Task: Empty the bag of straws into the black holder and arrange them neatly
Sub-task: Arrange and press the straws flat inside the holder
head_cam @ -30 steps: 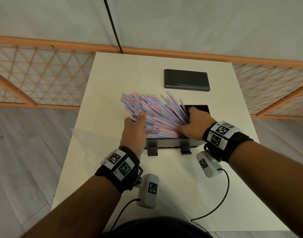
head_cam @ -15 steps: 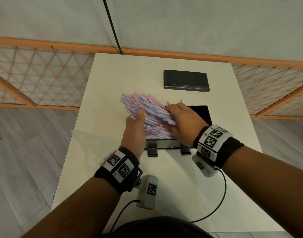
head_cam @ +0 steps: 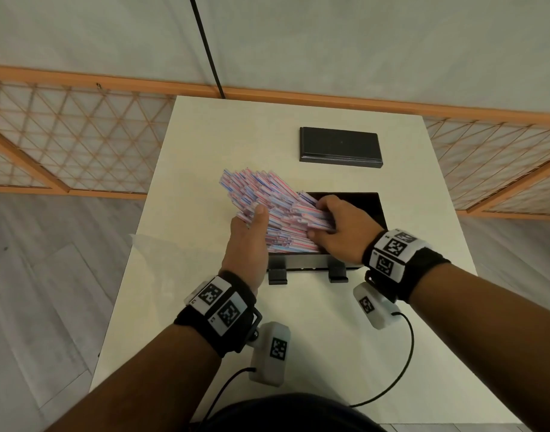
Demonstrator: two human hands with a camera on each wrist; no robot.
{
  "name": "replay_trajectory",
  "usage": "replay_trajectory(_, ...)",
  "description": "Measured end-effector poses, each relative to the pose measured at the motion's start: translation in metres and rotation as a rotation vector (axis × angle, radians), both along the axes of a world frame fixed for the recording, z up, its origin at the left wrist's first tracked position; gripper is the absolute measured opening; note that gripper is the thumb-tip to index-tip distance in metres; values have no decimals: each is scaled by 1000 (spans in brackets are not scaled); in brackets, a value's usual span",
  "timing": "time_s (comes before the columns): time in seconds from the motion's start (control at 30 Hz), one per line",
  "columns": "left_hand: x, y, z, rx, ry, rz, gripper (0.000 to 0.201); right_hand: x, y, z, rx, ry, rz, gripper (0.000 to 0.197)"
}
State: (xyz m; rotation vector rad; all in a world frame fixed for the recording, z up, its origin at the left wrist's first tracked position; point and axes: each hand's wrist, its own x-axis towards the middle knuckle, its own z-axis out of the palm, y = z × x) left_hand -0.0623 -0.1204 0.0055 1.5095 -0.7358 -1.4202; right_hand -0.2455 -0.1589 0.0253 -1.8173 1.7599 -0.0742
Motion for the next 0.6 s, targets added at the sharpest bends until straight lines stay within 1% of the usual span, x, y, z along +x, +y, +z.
replay_trajectory(0.07, 1, -1, 1, -9, 3, -7, 102, 5, 0, -4, -21, -9, -14, 49)
replay_trajectory(0.17, 1, -2, 3, -20, 24, -28, 99, 9, -1, -7, -43, 14, -13, 56)
replay_trajectory(0.2, 0, -2, 4, -22, 24, -36, 101, 11, -2, -7, -48, 32, 1, 58)
replay_trajectory(0.27, -2, -2, 2, -34, 17, -57, 107, 13, -2, -6, -45, 52, 40, 54)
replay_trajectory(0.37, -1, -4, 0, -64, 15, -109, 103, 17, -3, -4, -50, 99, 74, 48)
replay_trajectory(0.5, 7, -7, 0, -95, -46, -185, 94, 22, -4, 4, -148, 200, 81, 45)
replay_trajectory(0.57, 11, -8, -1, -64, -74, -157, 95, 21, -6, 12, -166, 158, 80, 54)
replay_trajectory(0.6, 12, -8, -1, -45, -92, -137, 99, 18, -7, 17, -164, 113, 75, 61)
